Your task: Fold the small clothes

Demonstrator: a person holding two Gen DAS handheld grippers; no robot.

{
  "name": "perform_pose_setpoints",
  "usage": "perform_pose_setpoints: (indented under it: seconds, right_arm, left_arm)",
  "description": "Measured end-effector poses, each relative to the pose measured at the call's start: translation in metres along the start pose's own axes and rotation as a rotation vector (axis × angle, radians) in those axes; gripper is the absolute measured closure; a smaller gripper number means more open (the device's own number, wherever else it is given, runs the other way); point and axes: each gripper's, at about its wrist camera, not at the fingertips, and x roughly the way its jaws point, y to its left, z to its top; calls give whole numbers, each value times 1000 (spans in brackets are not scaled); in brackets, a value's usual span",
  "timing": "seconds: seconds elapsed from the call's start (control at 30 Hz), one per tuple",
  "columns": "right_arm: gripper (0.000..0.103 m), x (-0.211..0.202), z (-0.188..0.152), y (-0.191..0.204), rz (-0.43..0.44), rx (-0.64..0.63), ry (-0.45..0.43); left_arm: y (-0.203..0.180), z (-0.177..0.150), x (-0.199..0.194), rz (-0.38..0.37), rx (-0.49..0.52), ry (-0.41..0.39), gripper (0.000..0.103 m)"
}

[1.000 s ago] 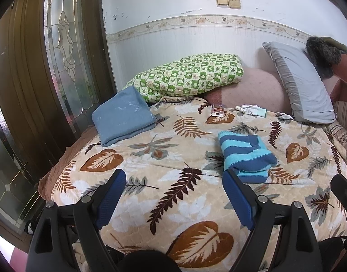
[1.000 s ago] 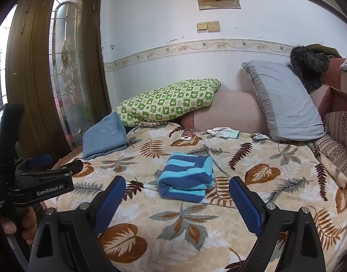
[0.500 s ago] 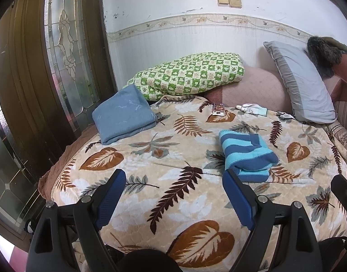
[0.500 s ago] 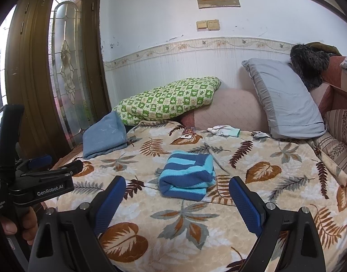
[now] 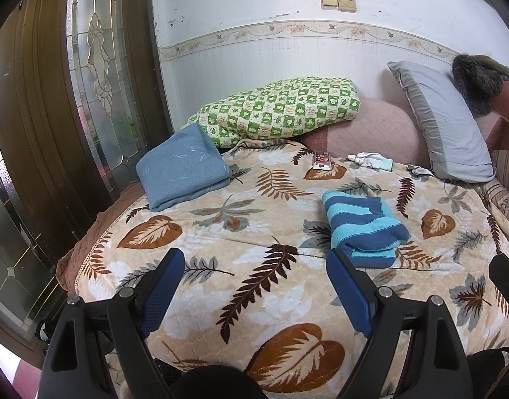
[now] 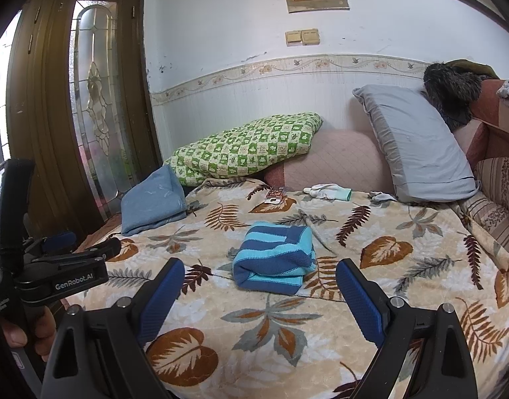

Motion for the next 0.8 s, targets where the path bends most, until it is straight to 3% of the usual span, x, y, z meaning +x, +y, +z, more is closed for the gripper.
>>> perform_pose_setpoints:
  seconds: [0.8]
  right_arm:
    - [9,-2,2,5,-2,4,-6]
  left_arm:
    - [0,1,-5,1,-15,-15,16]
